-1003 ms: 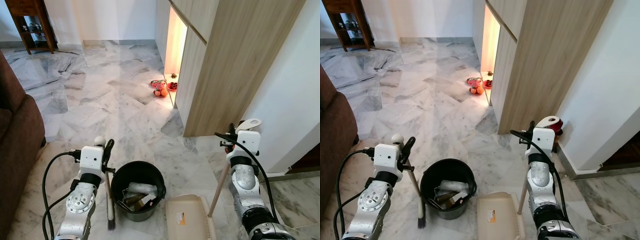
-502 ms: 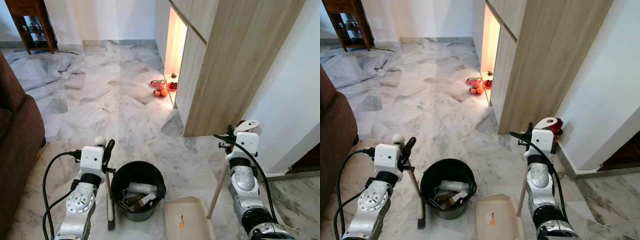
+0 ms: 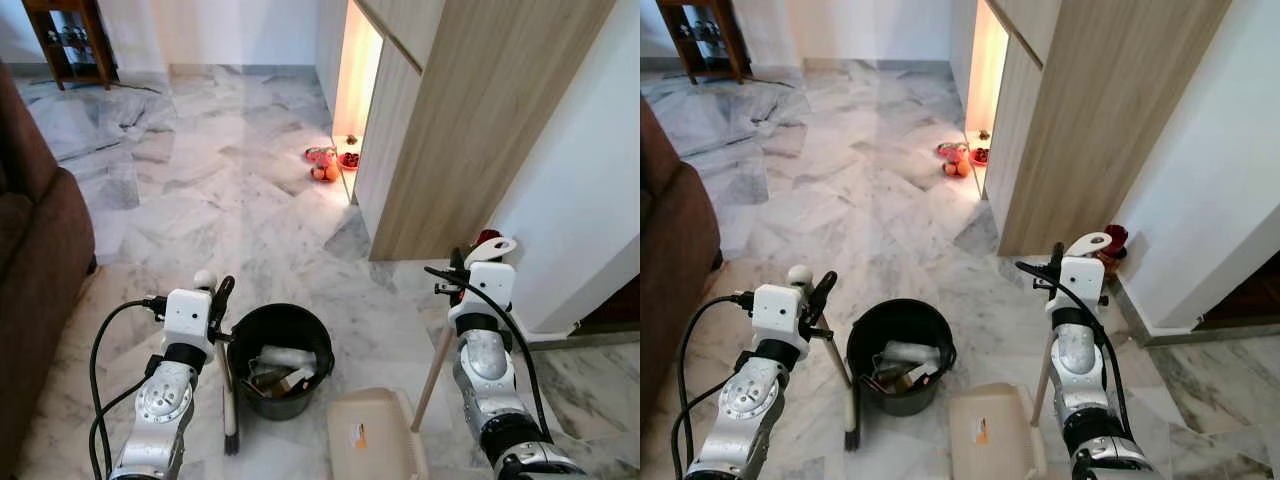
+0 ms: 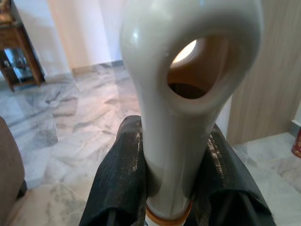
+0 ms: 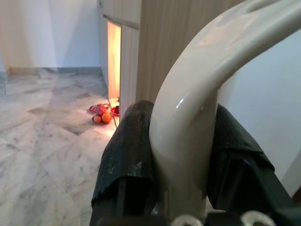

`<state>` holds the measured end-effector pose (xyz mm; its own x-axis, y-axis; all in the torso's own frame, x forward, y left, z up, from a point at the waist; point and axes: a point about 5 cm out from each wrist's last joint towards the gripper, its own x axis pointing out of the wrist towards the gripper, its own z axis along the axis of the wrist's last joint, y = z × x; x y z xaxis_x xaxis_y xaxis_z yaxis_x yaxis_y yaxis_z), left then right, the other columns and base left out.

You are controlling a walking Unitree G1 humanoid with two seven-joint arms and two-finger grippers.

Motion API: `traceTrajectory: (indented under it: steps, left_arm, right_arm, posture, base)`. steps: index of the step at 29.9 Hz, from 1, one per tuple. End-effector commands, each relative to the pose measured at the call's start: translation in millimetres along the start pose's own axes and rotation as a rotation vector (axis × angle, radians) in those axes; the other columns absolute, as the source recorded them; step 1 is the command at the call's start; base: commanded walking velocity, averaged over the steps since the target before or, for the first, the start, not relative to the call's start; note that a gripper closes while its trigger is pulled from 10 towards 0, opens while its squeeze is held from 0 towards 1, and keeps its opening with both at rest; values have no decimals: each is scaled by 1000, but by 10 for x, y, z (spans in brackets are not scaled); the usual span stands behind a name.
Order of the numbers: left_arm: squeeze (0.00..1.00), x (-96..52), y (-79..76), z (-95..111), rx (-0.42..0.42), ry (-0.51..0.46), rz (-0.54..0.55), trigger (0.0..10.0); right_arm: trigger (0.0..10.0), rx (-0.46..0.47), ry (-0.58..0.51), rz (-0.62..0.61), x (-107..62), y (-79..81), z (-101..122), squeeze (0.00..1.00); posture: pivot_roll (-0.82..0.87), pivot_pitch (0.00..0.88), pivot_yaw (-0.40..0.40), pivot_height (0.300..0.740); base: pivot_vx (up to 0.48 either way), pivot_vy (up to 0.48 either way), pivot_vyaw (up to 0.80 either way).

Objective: Sweep floor

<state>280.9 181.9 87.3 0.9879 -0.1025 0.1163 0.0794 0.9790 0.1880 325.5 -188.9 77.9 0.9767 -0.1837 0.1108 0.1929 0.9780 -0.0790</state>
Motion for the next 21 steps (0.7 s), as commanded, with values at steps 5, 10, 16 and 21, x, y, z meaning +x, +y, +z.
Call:
traceTrajectory:
  steps: [5, 10, 16, 21]
  left_arm:
    - [0, 49, 19, 105, 10, -53, 9, 10000]
    - [0, 48, 8, 104, 7, -52, 7, 10000]
    - [0, 53, 5, 106, 3, -53, 9, 10000]
    - [0, 60, -2, 108, 2, -54, 8, 10000]
  right_arm:
    - [10000, 7, -40, -3, 48, -4, 79, 0]
    - [10000, 9, -42, -7, 53, -11, 86, 0]
    - [10000, 12, -43, -9, 56, -15, 86, 0]
    - [10000, 16, -44, -5, 56, -8, 87, 0]
  posture:
    - [82, 0, -56, 740]
    - [74, 0, -54, 740]
    - [72, 0, -55, 740]
    - [70, 0, -58, 740]
  base:
    - [-261, 0, 0]
    - [-259, 0, 0]
    - [-258, 0, 0]
    - [-258, 0, 0]
